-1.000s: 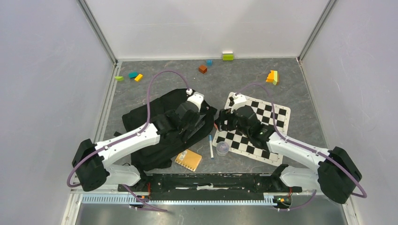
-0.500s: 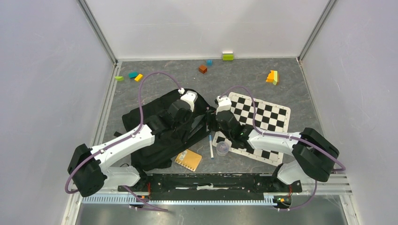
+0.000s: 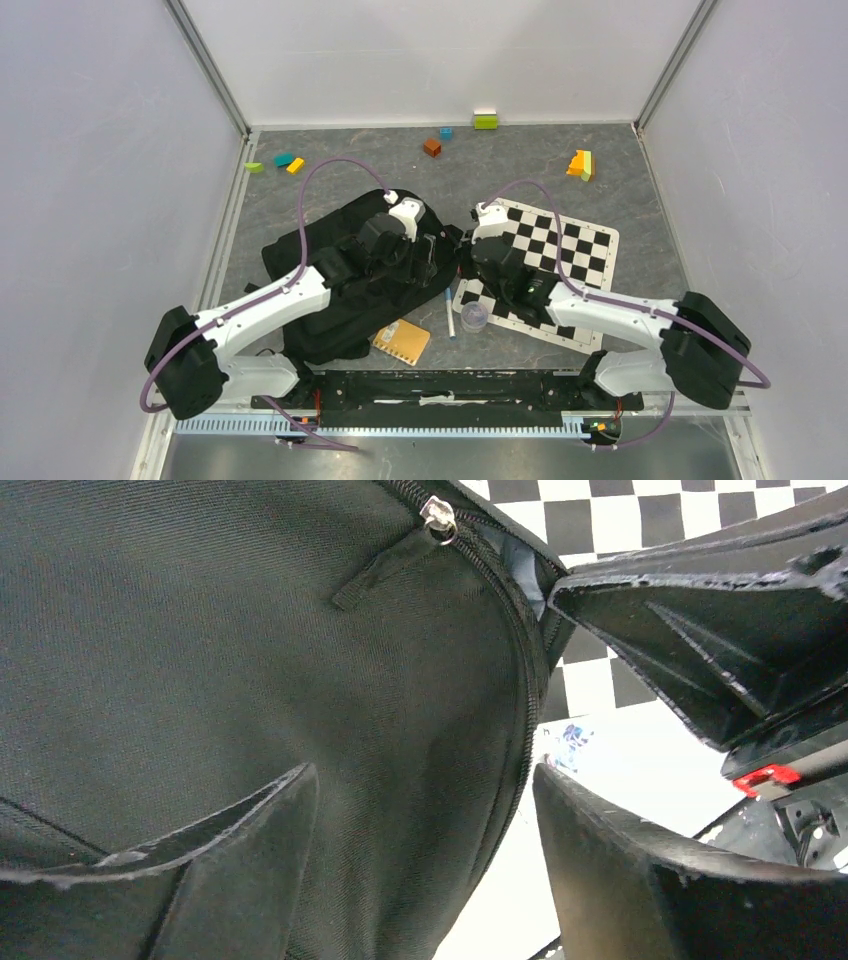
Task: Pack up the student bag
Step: Zip the student bag at the center of the board.
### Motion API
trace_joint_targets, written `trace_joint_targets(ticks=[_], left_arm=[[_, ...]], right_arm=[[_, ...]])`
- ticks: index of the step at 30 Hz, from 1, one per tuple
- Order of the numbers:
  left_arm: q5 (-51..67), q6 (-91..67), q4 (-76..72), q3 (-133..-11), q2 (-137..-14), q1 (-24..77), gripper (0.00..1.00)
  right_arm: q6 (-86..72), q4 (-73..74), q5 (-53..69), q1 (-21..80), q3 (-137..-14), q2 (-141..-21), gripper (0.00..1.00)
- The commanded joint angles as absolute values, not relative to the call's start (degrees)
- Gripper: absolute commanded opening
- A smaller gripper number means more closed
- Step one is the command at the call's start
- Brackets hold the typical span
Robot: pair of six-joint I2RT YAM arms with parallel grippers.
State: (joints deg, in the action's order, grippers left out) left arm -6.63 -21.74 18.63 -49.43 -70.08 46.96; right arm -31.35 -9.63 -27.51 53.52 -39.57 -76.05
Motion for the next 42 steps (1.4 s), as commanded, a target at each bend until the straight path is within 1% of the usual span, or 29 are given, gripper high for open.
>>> trace_joint_targets(ticks=[1, 3, 5, 6, 8, 10, 13, 14, 17, 20, 24, 27, 30, 33, 37, 42], left_arm=[[-1.2, -24.4, 14.9, -50.9, -67.4, 46.7, 0.89], [-0.4, -25.7, 12.9, -50.8, -66.7, 46.7, 0.91], [-1.0, -26.1, 12.2, -50.8, -68.0, 46.5, 0.89], [-1.8, -26.7, 12.8, -51.0, -69.1, 46.4, 0.88], [-2.5, -27.4, 13.3, -51.4, -70.7, 46.0, 0.87], [-3.2, -28.3, 12.7, -51.3, -70.8, 45.5, 0.88], [-4.3, -29.2, 12.2, -52.1, -69.6, 44.7, 0.9], [-4.6, -29.1, 12.2, -52.2, -69.0, 44.3, 0.91], [-5.3, -29.5, 13.3, -52.4, -67.4, 42.4, 0.95], [-4.6, -29.8, 14.7, -52.0, -66.4, 39.4, 0.99], [-2.6, -30.1, 16.4, -52.0, -66.0, 35.2, 1.0], [-1.2, -30.4, 16.3, -51.8, -65.8, 32.8, 1.0], [-0.6, -31.0, 16.5, -51.5, -65.6, 30.7, 1.0], [1.3, -31.9, 15.9, -50.2, -64.5, 28.7, 1.0], [2.2, -32.1, 15.4, -47.7, -61.9, 26.9, 1.0], [2.8, -31.4, 17.0, -46.1, -58.9, 24.9, 1.0]], right_arm=[[-30.9, -5.5, -31.6, 52.8, -37.9, -70.7, 0.0], [-30.9, -4.3, -31.3, 52.8, -37.7, -70.7, 0.0], [-30.6, -3.4, -30.9, 52.7, -37.8, -70.8, 0.0], [-30.3, -2.9, -30.7, 52.7, -38.0, -70.6, 0.04], [-27.9, -2.7, -29.4, 52.7, -38.7, -69.9, 0.29], [-25.0, -1.7, -28.3, 52.7, -40.1, -69.2, 0.47], [-17.8, -0.6, -24.5, 52.6, -43.8, -68.6, 0.63], [-15.3, -0.1, -22.1, 52.5, -45.6, -68.9, 0.66], [-8.1, 3.3, -16.2, 51.2, -50.9, -71.6, 0.69], [-2.0, 4.8, -5.8, 47.5, -55.8, -75.2, 0.7], [8.5, 8.4, 10.0, 44.4, -64.1, -81.5, 0.71], [15.3, 14.3, 15.8, 44.2, -71.7, -88.3, 0.72], [20.9, 21.7, 17.4, 44.1, -80.5, -96.0, 0.71], [24.2, 26.8, 15.6, 44.1, -86.3, -101.3, 0.69], [26.7, 30.3, 12.3, 44.1, -88.6, -104.5, 0.67], [28.5, 33.8, 8.4, 44.2, -87.2, -105.0, 0.67]])
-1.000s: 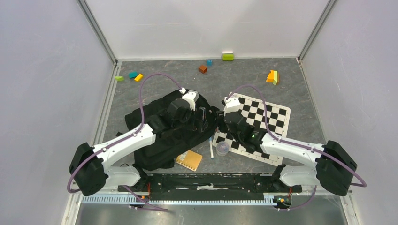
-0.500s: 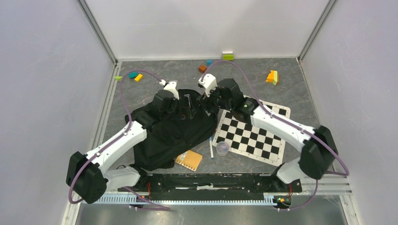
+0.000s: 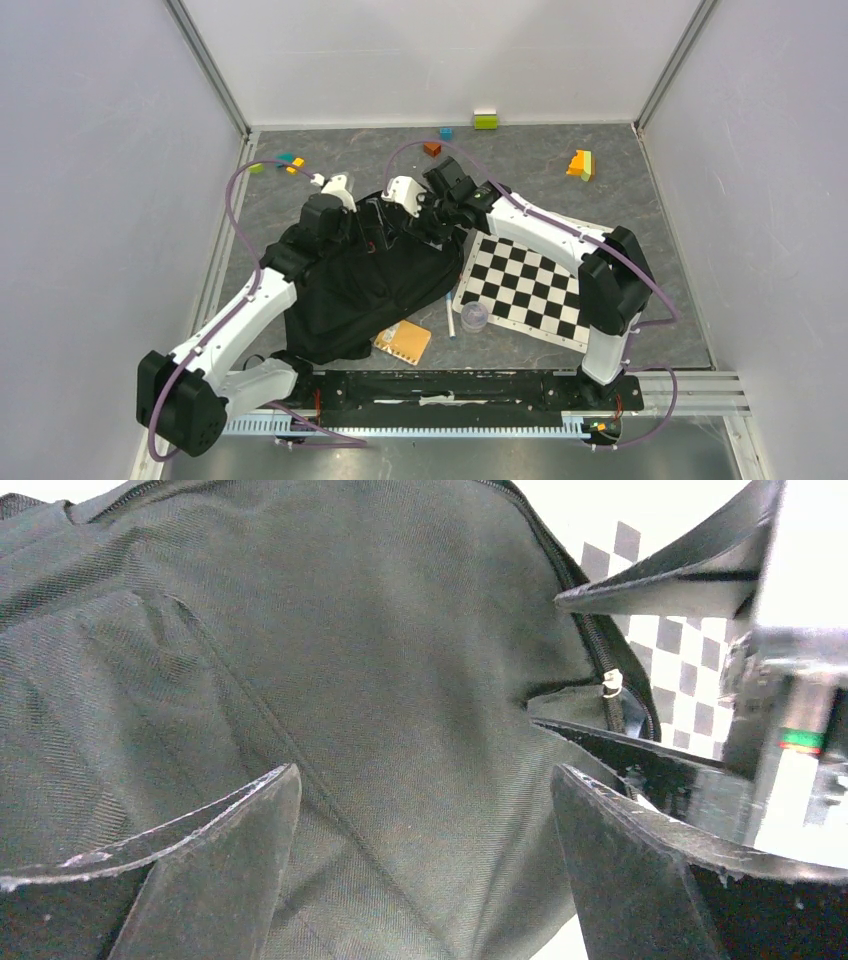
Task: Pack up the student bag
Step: Zip the student bag at the center of the board.
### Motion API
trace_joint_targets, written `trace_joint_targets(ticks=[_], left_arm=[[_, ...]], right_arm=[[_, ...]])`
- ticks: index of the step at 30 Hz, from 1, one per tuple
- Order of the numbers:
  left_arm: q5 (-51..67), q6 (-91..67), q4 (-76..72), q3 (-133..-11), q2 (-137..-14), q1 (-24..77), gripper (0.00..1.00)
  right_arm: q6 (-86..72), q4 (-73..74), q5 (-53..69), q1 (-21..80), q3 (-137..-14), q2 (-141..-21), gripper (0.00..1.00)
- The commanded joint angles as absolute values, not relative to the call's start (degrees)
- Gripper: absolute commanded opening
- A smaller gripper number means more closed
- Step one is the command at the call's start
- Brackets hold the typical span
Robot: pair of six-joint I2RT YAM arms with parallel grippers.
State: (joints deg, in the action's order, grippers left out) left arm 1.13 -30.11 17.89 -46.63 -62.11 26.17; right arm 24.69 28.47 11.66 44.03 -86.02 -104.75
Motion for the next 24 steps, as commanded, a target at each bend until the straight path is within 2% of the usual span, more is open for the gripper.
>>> trace_joint_targets(ticks=[1, 9, 19, 22, 24], left_arm=[[2.8, -31.2, 17.3, -45.9, -58.2, 24.6, 1.0], [4.2, -30.2, 19.6, -45.7, -55.8, 23.4, 1.0], [4.8, -30.7, 19.1, -46.1, -56.5, 23.1, 1.0], [5.0, -30.9, 19.0, -46.4, -56.8, 23.1, 1.0], [5.0, -30.9, 19.0, -46.7, -56.9, 23.0, 1.0]], right_arm=[[28.7, 34.0, 7.2, 44.2, -86.5, -104.9, 0.67], [31.6, 36.3, -1.9, 45.9, -85.7, -105.8, 0.67], [34.3, 33.9, -6.3, 48.2, -80.9, -105.2, 0.58], [33.6, 31.3, -6.3, 48.6, -77.9, -104.1, 0.47], [33.1, 29.3, -6.0, 48.8, -76.0, -103.3, 0.35]])
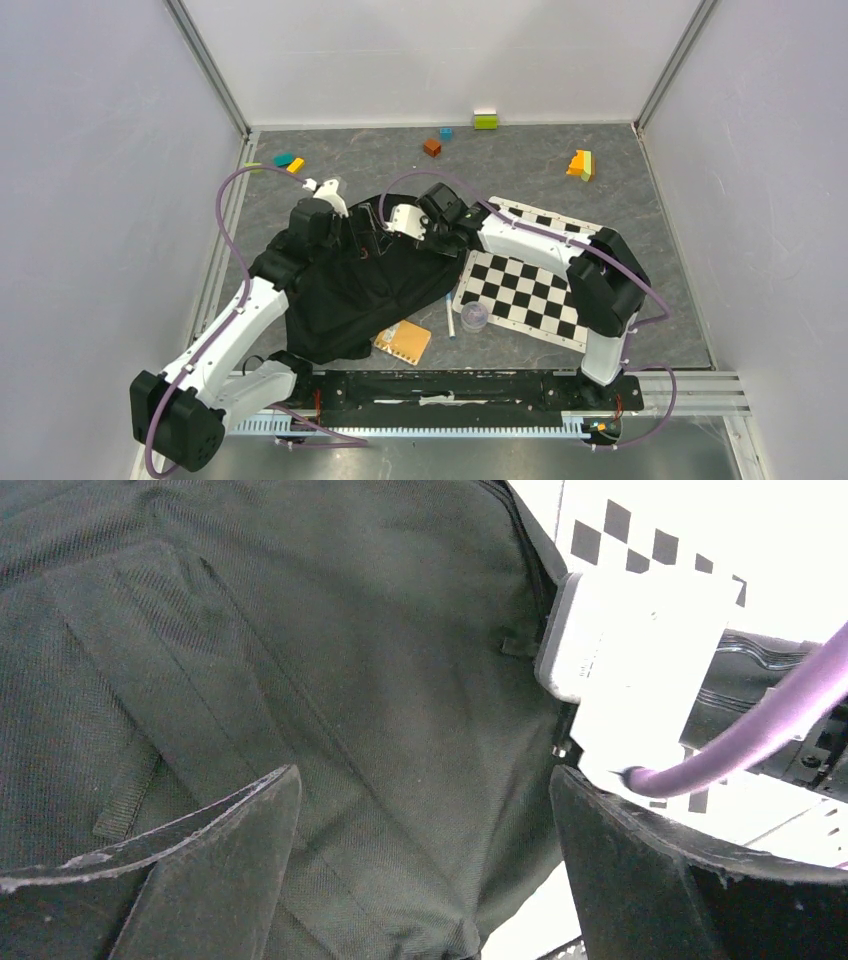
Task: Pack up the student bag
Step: Zip the student bag at the center of the board.
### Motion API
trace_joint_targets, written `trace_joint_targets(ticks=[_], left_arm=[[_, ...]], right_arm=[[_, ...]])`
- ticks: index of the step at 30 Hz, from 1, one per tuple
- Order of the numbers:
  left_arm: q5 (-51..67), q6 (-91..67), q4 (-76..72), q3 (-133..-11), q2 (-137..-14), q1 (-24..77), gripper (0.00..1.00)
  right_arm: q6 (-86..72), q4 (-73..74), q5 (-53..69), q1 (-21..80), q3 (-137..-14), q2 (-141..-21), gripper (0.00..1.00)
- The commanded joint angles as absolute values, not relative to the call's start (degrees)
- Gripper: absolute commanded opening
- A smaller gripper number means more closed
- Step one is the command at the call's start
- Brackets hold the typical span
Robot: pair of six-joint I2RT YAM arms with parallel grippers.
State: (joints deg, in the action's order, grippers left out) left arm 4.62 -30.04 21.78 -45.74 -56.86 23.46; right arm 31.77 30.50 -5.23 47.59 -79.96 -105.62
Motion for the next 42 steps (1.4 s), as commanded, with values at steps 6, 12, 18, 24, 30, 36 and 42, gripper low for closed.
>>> trace_joint_targets(ticks=[6, 12, 18, 24, 30, 36, 42], left_arm=[[5.0, -30.6, 18.9, -47.5, -58.2, 22.9, 1.0], [7.7, -31.1, 16.4, -48.1, -61.1, 23.4, 1.0], [8.1, -32.0, 14.3, -52.5, -67.4, 27.6, 1.0], [8.7, -33.5, 11.6, -59.5, -76.9, 32.4, 1.0], [9.5, -32.9, 11.3, -66.2, -86.7, 35.5, 1.0], [7.3, -30.2, 18.7, -73.4, -95.0, 37.5, 1.0], [7.8, -29.6, 21.5, -74.8, -98.0, 38.6, 0.85]], right_arm=[[29.0, 20.3, -5.9, 49.0, -69.8, -97.2, 0.0], [22.6, 7.6, -8.0, 48.8, -60.3, -86.8, 0.0], [19.0, 1.6, -4.3, 48.1, -53.2, -80.2, 0.0], [17.6, 0.4, -1.2, 47.7, -48.5, -77.2, 0.0], [12.5, -5.3, -0.1, 47.7, -43.3, -73.1, 0.0], [9.9, -9.6, 1.3, 47.7, -38.4, -70.0, 0.0], [9.7, -11.0, 1.4, 47.7, -37.1, -69.6, 0.0]])
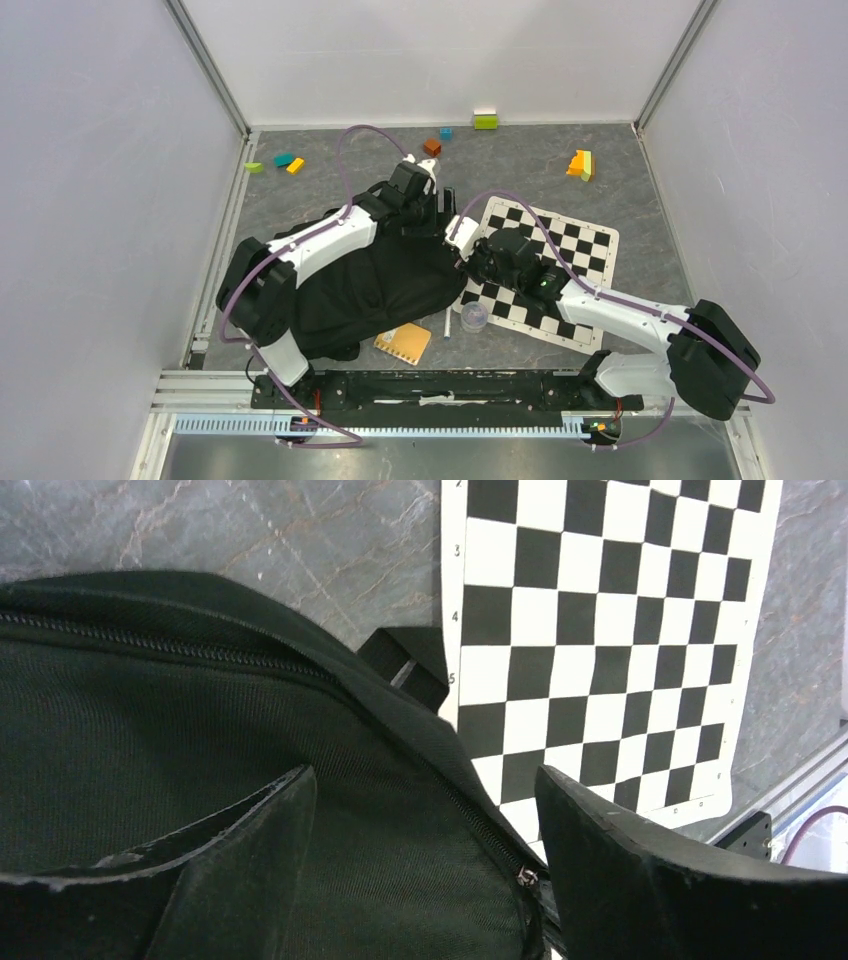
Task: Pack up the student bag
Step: Zip the student bag at the center of the board.
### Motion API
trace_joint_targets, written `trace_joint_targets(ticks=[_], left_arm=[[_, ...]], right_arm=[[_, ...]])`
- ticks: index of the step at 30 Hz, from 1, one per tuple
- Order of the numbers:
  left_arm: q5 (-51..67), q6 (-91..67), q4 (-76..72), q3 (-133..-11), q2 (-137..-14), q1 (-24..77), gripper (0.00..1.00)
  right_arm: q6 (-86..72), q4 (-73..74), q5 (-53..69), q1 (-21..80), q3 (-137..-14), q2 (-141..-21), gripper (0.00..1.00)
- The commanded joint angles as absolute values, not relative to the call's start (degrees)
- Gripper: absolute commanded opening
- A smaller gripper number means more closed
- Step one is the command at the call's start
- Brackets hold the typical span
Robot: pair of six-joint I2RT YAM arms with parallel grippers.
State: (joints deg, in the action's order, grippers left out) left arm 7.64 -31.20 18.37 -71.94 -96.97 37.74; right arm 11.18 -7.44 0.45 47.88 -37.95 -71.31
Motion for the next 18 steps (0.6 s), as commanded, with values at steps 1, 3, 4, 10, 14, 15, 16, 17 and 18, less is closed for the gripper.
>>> trace_joint_targets(ticks=[1, 3, 4, 10, 14, 15, 16, 17, 18], left_arm=[[7.9, -29.3, 22.2, -75.1, -98.7, 38.9, 0.81], [8.3, -28.7, 23.5, -76.0, -99.8, 39.7, 0.73], [8.3, -28.4, 24.2, -76.6, -100.6, 40.0, 0.67], [8.2, -27.4, 26.1, -79.8, -104.2, 41.4, 0.36], [7.8, -27.3, 26.2, -80.7, -104.7, 41.5, 0.07], [7.5, -27.3, 26.1, -80.8, -104.5, 41.5, 0.03], [7.1, -27.4, 25.9, -80.7, -104.1, 41.5, 0.02], [6.6, -27.5, 25.6, -80.7, -103.5, 41.5, 0.02], [6.0, -27.7, 25.1, -80.6, -102.8, 41.5, 0.02]], right_arm=[[9.7, -11.3, 1.6, 47.7, -37.0, -69.5, 0.0], [9.7, -12.0, 2.1, 47.7, -36.8, -69.4, 0.0], [9.7, -12.4, 2.1, 47.7, -36.7, -69.3, 0.0], [9.4, -13.0, 4.2, 47.7, -36.5, -69.0, 0.0], [8.6, -14.0, 4.6, 47.8, -34.6, -67.9, 0.0], [8.6, -14.2, 4.5, 47.8, -33.9, -67.4, 0.0], [8.5, -14.2, 4.5, 47.9, -33.6, -67.0, 0.0], [8.5, -13.9, 4.3, 47.8, -33.2, -66.5, 0.0], [8.5, -13.6, 4.1, 47.8, -33.0, -66.0, 0.0]])
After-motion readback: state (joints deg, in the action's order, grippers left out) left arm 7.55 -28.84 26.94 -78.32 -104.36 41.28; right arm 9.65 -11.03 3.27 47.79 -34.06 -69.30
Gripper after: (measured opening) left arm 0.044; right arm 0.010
